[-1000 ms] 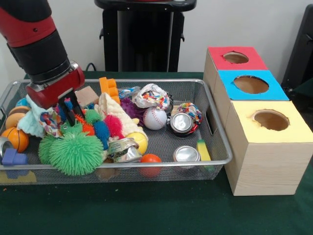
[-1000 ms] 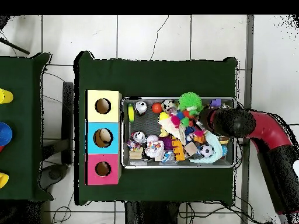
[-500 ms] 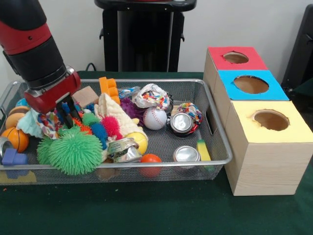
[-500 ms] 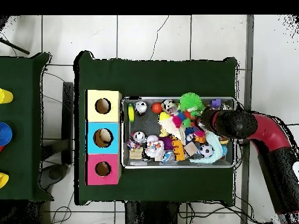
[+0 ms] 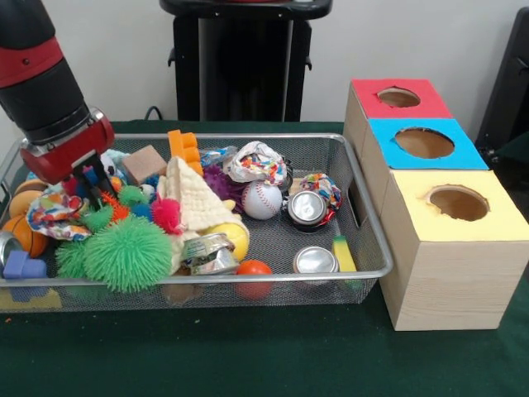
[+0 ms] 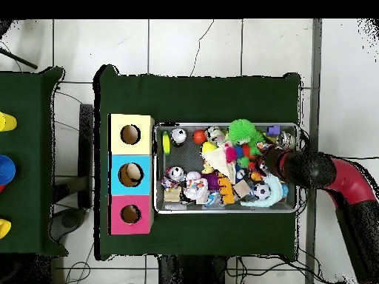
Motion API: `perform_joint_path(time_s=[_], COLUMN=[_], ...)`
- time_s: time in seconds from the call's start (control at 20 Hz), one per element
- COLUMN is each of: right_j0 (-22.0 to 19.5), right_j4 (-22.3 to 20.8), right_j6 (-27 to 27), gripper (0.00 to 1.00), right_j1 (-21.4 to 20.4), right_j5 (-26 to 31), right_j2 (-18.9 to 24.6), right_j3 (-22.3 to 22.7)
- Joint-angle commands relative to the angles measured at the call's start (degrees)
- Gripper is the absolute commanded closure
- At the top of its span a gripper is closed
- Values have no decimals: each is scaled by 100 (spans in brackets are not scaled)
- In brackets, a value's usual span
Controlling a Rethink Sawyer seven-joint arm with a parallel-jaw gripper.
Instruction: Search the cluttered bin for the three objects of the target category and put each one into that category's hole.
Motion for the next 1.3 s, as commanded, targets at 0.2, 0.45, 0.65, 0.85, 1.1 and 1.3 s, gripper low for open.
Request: perform_joint_path(time_s=[0.2, 0.45, 0.65, 0.85, 1.1, 1.3], right_j0=[-128, 161, 431, 876, 1231, 1427], right_j4=[-455, -400, -345, -353, -337, -163], right_j6=[-764, -157, 367, 1162, 1675, 2015], gripper=[100, 100, 100, 100, 100, 100], right_j1=[-424, -1002, -1386, -1589, -1473, -1310], right_j5=[-395, -607, -791, -1197, -1889, -2461], right_j2=[-13, -53, -160, -478, -891, -1246], right_j3=[1018, 1354, 1602, 1811, 2030, 2297])
